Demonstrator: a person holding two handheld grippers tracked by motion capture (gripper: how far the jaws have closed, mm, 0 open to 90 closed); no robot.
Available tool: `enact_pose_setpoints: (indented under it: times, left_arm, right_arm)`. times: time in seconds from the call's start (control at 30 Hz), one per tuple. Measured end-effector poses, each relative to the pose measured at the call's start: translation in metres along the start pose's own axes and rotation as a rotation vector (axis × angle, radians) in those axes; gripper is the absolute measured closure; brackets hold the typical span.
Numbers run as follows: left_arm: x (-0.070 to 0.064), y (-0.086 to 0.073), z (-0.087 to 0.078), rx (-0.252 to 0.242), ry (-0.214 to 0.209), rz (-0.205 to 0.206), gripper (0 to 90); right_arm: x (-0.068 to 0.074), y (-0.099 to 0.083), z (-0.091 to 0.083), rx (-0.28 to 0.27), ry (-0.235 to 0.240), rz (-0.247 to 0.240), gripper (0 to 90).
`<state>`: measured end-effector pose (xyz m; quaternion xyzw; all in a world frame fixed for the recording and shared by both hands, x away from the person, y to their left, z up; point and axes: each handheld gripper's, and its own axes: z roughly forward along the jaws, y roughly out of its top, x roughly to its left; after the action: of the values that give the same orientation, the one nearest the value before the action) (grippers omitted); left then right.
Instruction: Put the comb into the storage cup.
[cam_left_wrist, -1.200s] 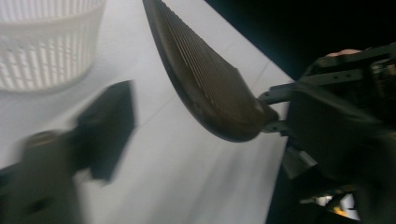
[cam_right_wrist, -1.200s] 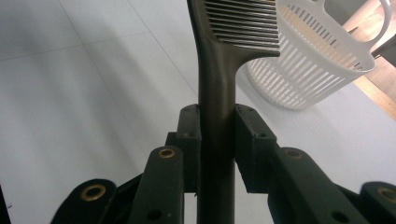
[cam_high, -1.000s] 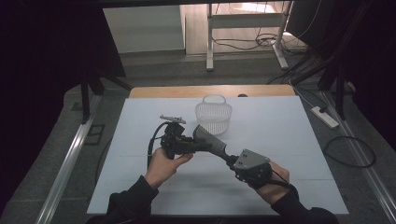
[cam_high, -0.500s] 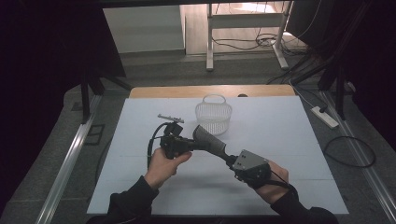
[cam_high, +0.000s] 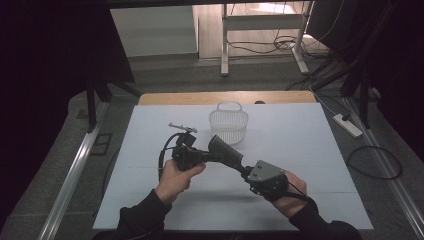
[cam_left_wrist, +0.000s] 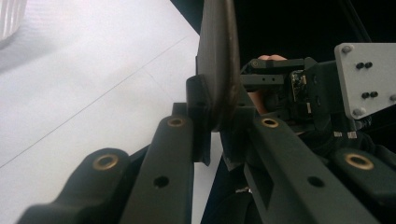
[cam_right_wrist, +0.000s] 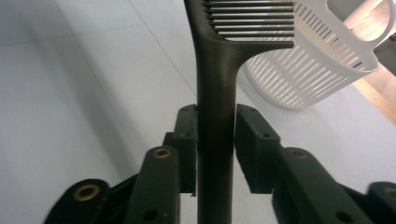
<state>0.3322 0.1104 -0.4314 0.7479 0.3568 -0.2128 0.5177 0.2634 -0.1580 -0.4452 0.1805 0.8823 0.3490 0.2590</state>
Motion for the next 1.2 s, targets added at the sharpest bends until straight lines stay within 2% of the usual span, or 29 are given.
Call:
enact_pose_setpoints:
  times: [0.2,0.47,0.57,0.77,1.0,1.2]
  left_arm:
    - [-0.001,0.001,-0.001,-0.006,-0.009,0.008,83.3]
    - [0.001,0.002,-0.007,-0.024,0.008,0.017,83.3]
    - [0.001,0.002,-0.008,-0.026,0.014,0.019,83.2]
    - [0.002,0.004,-0.011,-0.024,0.033,0.03,83.2]
    - [0.002,0.006,-0.015,-0.026,0.051,0.043,83.2]
    - [0.003,0.009,-0.02,-0.031,0.068,0.049,83.1]
  right_arm:
    - [-0.002,0.0,-0.001,-0.021,0.021,0.033,57.7]
    - [-0.002,0.001,-0.002,-0.032,0.066,0.048,46.8]
    - [-0.002,0.001,-0.003,-0.038,0.068,0.052,43.8]
    - [-0.007,0.0,-0.006,-0.045,0.081,0.106,37.1]
    - [-0.01,-0.005,-0.007,-0.037,0.122,0.131,32.4]
    - [-0.016,-0.008,-0.008,-0.018,0.153,0.196,29.8]
